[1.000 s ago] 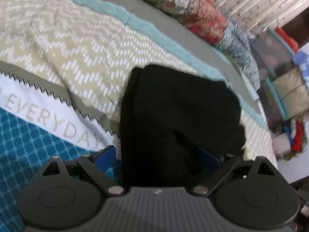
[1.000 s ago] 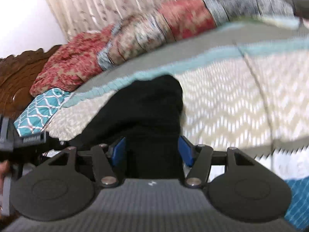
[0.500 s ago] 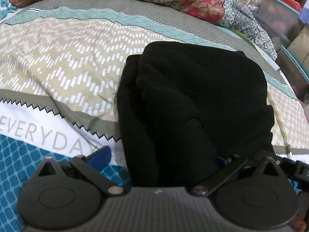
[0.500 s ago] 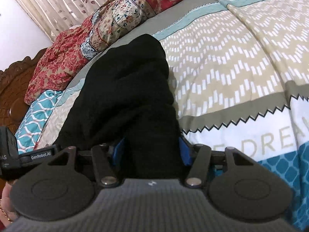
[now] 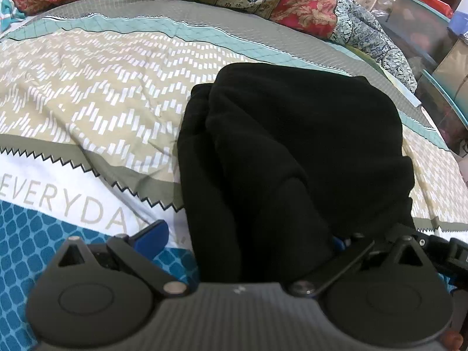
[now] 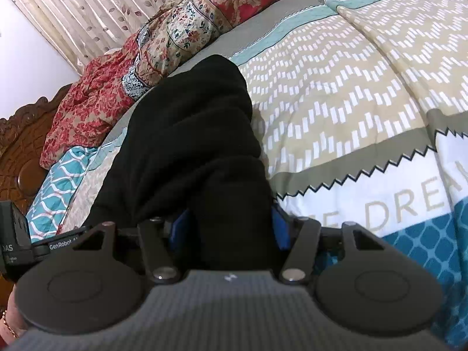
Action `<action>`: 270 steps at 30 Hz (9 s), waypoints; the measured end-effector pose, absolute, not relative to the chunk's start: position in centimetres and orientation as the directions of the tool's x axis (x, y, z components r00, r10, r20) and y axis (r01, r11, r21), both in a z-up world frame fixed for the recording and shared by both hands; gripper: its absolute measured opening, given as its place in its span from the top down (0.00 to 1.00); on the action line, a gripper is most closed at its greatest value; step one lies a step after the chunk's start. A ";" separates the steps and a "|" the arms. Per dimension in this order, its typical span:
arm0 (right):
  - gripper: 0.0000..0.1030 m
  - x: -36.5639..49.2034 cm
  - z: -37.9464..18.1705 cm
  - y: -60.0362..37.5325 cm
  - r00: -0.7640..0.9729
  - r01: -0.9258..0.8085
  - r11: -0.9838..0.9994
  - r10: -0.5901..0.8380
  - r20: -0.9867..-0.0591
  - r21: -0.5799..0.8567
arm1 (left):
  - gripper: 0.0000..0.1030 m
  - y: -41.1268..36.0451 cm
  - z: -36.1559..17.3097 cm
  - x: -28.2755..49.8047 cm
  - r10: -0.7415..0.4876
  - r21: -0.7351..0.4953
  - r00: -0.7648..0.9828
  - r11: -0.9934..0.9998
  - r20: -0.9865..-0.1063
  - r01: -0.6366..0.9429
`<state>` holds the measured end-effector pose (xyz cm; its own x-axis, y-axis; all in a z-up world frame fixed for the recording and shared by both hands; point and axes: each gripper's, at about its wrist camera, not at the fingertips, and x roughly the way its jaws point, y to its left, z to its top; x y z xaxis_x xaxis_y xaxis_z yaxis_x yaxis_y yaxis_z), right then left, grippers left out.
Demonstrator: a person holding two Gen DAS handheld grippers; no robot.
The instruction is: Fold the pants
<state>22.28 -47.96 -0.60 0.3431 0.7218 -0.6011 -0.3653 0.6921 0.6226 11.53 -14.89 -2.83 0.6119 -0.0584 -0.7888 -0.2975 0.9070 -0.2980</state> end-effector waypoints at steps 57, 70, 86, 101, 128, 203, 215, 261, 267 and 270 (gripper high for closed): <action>0.12 20.5 -0.7 -45.4 0.379 -0.425 0.676 0.737 -0.559 0.602 | 0.00 -17.0 0.1 9.1 0.014 -0.251 0.557 0.883 -0.830 -0.396; 0.12 20.3 -0.6 -45.4 0.385 -0.414 0.671 0.741 -0.550 0.614 | 0.00 -17.5 0.7 8.8 0.027 -0.231 0.547 0.888 -0.837 -0.398; 0.12 20.0 -0.6 -45.2 0.395 -0.392 0.669 0.742 -0.541 0.631 | 0.00 -17.1 0.1 7.9 -0.010 -0.271 0.570 0.886 -0.822 -0.376; 0.12 20.1 -0.6 -45.4 0.399 -0.386 0.672 0.739 -0.542 0.632 | 0.00 -15.6 -1.2 7.2 -0.092 -0.360 0.621 0.876 -0.778 -0.321; 0.12 20.0 -0.7 -45.5 0.418 -0.365 0.676 0.733 -0.536 0.640 | 0.00 -16.1 -1.5 5.8 -0.074 -0.372 0.663 0.872 -0.745 -0.320; 0.31 47.7 -1.9 -34.0 0.437 -0.337 0.679 0.726 -0.530 0.653 | 0.08 -8.1 -3.6 38.5 -0.091 -0.392 0.712 0.879 -0.696 -0.271; 0.00 32.9 4.8 -41.6 0.614 -0.273 0.812 0.560 -0.556 0.516 | 0.00 -14.8 3.2 26.2 0.059 -0.207 0.675 0.929 -0.736 -0.307; 0.00 13.7 7.5 -42.4 0.411 -0.300 0.808 0.589 -0.696 0.506 | 0.00 -21.9 6.6 7.8 0.281 0.048 0.558 0.917 -0.780 -0.395; 0.00 13.7 7.4 -42.4 0.403 -0.293 0.809 0.587 -0.702 0.509 | 0.00 -21.5 6.3 7.7 0.303 0.057 0.542 0.904 -0.784 -0.423; 0.00 13.7 7.3 -42.5 0.396 -0.289 0.810 0.587 -0.706 0.511 | 0.00 -21.6 6.4 7.7 0.332 0.085 0.531 0.896 -0.779 -0.435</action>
<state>13.74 -42.46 7.32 0.3964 0.5868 -0.7061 -0.2887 0.8097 0.5109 7.68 -21.58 6.38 0.5315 0.3322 -0.7792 -0.4350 0.8964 0.0855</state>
